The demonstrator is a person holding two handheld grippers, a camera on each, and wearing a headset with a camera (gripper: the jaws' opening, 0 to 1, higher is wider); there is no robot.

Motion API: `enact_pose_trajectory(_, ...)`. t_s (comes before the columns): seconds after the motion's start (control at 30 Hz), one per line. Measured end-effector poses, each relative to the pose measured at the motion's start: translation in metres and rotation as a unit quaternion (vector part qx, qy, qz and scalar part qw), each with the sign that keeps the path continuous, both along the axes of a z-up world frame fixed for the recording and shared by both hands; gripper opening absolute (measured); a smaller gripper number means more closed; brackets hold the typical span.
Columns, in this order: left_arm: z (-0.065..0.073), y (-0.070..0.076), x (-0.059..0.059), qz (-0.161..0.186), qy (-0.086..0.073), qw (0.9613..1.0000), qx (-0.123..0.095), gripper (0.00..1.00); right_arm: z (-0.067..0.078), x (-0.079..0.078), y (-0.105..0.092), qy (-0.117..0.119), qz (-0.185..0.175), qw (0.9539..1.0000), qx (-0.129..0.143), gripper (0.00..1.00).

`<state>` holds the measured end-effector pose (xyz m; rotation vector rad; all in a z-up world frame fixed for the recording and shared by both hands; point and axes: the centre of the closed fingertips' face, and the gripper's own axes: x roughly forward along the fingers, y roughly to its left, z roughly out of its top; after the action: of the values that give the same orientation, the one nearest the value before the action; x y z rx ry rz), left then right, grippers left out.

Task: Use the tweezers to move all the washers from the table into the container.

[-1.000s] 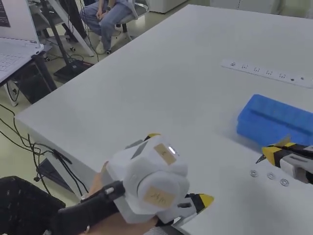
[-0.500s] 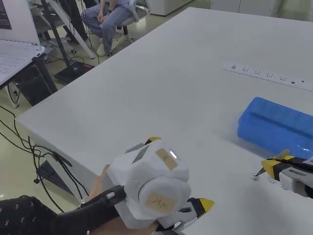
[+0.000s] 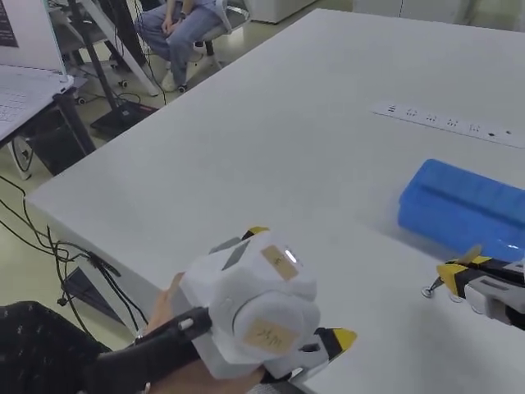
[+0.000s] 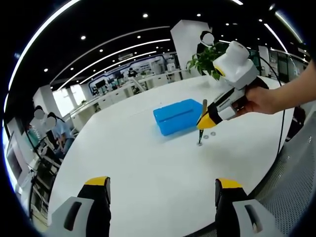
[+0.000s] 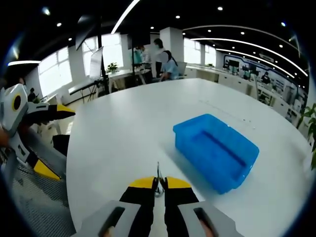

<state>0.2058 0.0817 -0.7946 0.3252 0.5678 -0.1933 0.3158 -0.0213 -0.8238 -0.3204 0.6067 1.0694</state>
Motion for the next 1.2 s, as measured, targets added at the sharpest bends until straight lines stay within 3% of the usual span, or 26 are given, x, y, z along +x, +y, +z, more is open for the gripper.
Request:
enact_pose_trajectory(0.17, 0.000, 0.000, 0.000, 0.000, 0.000, 1.0000, 0.000, 0.90, 0.003, 0.002, -0.001, 0.001, -0.003, 1.0000, 0.001, 0.02)
enact_pose_trajectory(0.37, 0.000, 0.001, 0.000, 0.001, 0.001, 1.0000, 0.001, 0.89, 0.025, 0.009, 0.002, 0.011, -0.022, 0.9989, 0.041, 0.02)
enact_pose_trajectory(0.5, 0.001, 0.002, 0.000, 0.004, -0.002, 1.0000, 0.000, 0.89, 0.030, 0.015, 0.000, 0.016, -0.031, 0.9980, 0.053, 0.02)
enact_pose_trajectory(0.93, 0.001, 0.001, 0.000, 0.002, -0.001, 1.0000, 0.003, 0.89, 0.047, 0.031, -0.002, -0.020, -0.033, 0.9980, 0.050, 0.02)
enact_pose_trajectory(1.2, 0.000, 0.002, 0.000, 0.005, 0.001, 1.0000, 0.004, 0.89, 0.063, 0.053, 0.001, -0.043, -0.041, 0.9964, 0.060, 0.02)
